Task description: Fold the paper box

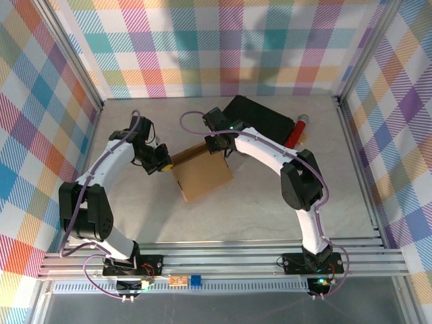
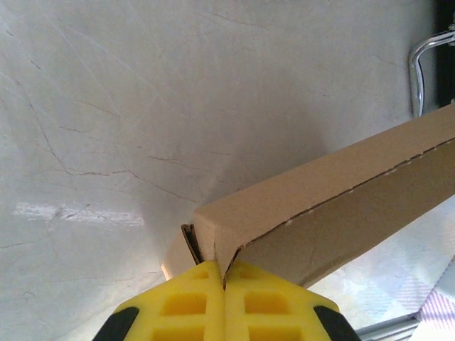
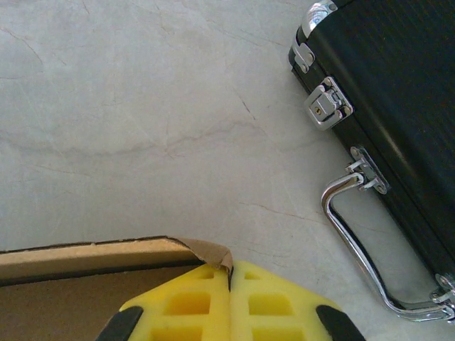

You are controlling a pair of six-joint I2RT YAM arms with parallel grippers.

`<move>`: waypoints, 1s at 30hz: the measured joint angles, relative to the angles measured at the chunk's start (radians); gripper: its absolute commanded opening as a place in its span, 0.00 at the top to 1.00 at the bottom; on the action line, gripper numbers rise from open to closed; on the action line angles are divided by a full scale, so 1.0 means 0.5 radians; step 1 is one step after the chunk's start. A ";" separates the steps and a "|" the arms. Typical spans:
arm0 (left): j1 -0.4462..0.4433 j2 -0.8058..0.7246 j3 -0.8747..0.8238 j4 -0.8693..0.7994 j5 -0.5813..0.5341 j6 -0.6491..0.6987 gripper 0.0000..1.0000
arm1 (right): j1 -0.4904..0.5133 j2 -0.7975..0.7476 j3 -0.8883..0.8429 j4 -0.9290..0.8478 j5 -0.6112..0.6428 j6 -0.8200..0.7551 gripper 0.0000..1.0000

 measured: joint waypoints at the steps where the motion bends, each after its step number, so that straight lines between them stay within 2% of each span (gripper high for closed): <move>1: -0.014 -0.014 -0.002 0.001 -0.024 0.007 1.00 | 0.000 0.000 0.000 0.000 0.000 0.001 1.00; 8: -0.140 -0.078 -0.002 -0.001 -0.219 0.062 1.00 | -0.009 -0.003 0.000 -0.006 -0.002 0.037 0.99; 19: -0.307 -0.161 -0.097 0.055 -0.466 0.113 1.00 | -0.007 -0.066 -0.018 -0.098 -0.076 0.152 0.72; 30: -0.415 -0.221 -0.128 0.100 -0.652 0.121 1.00 | -0.007 -0.217 -0.027 -0.197 -0.143 0.300 0.65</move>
